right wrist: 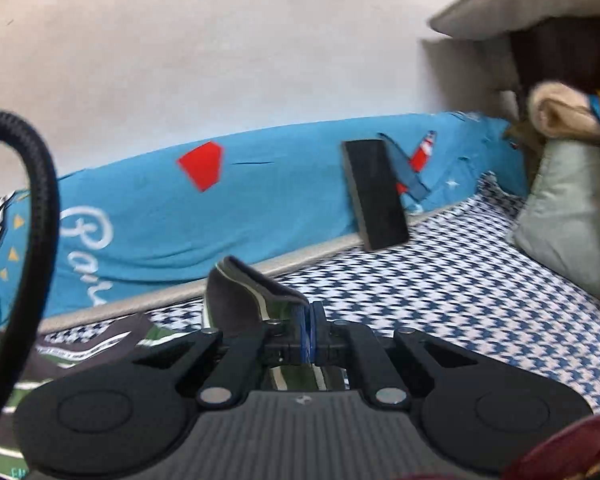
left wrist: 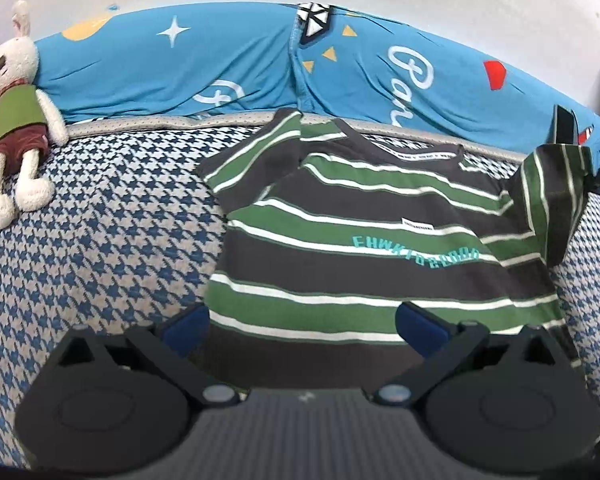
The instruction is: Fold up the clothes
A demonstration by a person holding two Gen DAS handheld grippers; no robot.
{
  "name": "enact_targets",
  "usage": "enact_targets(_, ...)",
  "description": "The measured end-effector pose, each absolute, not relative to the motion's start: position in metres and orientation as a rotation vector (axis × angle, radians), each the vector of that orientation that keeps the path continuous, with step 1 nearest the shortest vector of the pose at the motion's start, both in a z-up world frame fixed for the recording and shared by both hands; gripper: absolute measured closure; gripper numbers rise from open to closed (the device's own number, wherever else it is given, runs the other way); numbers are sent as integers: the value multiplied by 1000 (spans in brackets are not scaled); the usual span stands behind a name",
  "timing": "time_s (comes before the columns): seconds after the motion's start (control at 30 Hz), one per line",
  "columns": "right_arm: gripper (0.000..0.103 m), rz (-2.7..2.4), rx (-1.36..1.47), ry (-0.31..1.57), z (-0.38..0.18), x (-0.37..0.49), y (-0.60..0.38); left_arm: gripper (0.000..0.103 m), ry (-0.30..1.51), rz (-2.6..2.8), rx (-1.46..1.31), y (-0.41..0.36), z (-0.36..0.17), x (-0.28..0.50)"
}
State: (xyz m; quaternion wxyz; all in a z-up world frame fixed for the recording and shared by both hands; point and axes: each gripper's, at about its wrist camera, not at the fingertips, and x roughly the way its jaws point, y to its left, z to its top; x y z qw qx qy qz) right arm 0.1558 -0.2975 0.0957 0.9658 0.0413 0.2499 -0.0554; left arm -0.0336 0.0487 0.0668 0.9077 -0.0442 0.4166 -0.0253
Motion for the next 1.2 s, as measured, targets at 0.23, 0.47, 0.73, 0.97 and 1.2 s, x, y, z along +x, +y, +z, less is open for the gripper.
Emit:
enact_targets(0.23,98,-202,144,491,103,149,-337,0,858,-60,-38,32,62,-34)
enact_targets(0.47,96,-84,245,673,81,153,-366,0,860,-61,-26,27,61,-32)
enact_targets(0.73,70,58,337,861,47,157,-367,0,867,-54,-37,26,59,-27)
enact_targets(0.97,63,72,349,885,32,160,-350,0,870,-46,-25,26,58,-26)
enact_targets(1.2,96,52,213,855,34,156,-330,0,878,-22,-40,31,57,-23)
